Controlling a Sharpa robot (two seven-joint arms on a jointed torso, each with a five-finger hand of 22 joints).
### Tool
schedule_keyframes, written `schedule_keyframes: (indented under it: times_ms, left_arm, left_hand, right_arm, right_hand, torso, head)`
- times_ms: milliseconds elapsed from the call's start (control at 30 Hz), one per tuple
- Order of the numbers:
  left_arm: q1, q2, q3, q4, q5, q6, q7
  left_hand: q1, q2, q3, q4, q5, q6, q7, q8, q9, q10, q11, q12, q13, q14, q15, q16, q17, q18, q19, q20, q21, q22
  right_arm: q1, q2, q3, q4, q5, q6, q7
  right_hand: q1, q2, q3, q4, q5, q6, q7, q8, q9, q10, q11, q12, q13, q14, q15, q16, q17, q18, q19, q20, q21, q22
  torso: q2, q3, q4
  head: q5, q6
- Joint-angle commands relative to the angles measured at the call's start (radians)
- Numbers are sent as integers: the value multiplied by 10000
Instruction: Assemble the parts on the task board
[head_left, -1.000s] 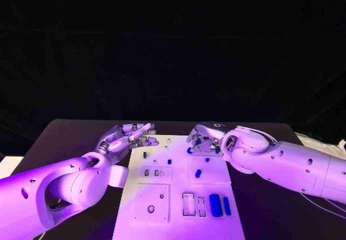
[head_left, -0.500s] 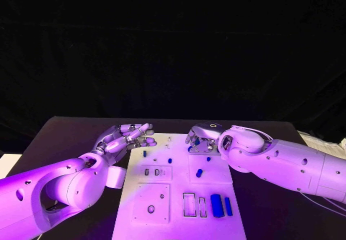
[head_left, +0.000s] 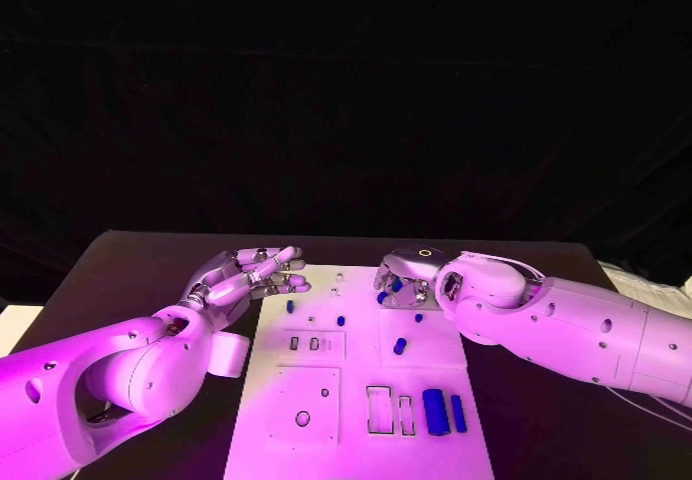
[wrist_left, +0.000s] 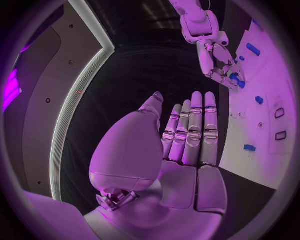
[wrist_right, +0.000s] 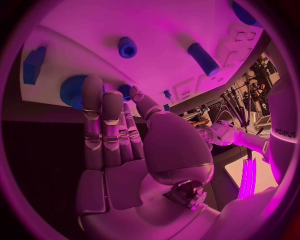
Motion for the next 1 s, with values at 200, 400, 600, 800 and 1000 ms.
schedule_keyframes:
  times_ms: [200,400,600,800,1000]
  left_arm:
    - [32,-9,9,12,27,219,-5]
    - [35,-15,9,10,27,225,-16]
    - [35,-11,9,7,27,216,-24]
    - [36,-16,9,10,28,204,-38]
    - [39,-26,9,11,28,204,-53]
  left_hand:
    - [-20,79,7,-74,-12,-8,79,-29,-11,5,53,-34,-15,-3,60,-49,9,108,52,41,-36,-8]
    - [-20,79,7,-74,-12,-8,79,-29,-11,5,53,-34,-15,-3,60,-49,9,108,52,41,-36,-8]
    - [-15,81,9,-82,-12,-13,79,-39,-11,1,56,-45,-15,-2,61,-58,15,109,52,43,-41,-13]
    - [-15,81,9,-82,-12,-13,79,-39,-11,1,56,-45,-15,-2,61,-58,15,109,52,43,-41,-13]
    - [-15,81,9,-82,-12,-13,79,-39,-11,1,56,-45,-15,-2,61,-58,15,109,52,43,-41,-13]
  right_arm:
    - [-3,-2,3,47,-410,281,-178]
    - [-2,14,3,31,-377,321,-103]
    - [-2,80,2,-22,-288,447,-40]
    - [-2,115,1,-109,-266,642,-76]
    - [-2,125,1,-142,-282,245,-189]
  right_hand:
    - [-22,-48,225,55,-33,107,-12,-20,3,46,-6,-29,2,222,-87,611,576,-48,-55,13,648,697]
    - [-34,17,389,167,-153,310,-57,33,33,226,-49,-3,17,317,-121,1401,1378,-156,83,6,1409,1620]
    - [-18,238,666,416,-730,694,-174,115,95,486,-147,-11,21,348,-180,2060,2006,-278,236,-37,2246,2635]
    - [69,331,866,548,-866,887,-232,142,142,574,-191,-17,19,392,-210,2568,2523,-344,297,-62,2692,3179]
    - [289,411,1199,609,-1057,1015,-234,138,208,677,-213,-24,18,402,-231,2990,2917,-411,341,-84,3147,3721]
  torso:
    - [44,-15,35]
    - [66,-21,52]
    - [84,-30,79]
    - [103,-39,101]
    - [102,-50,103]
  head:
    - [-33,21]
    - [-61,33]
    - [-78,35]
    - [-81,25]
    - [-91,15]
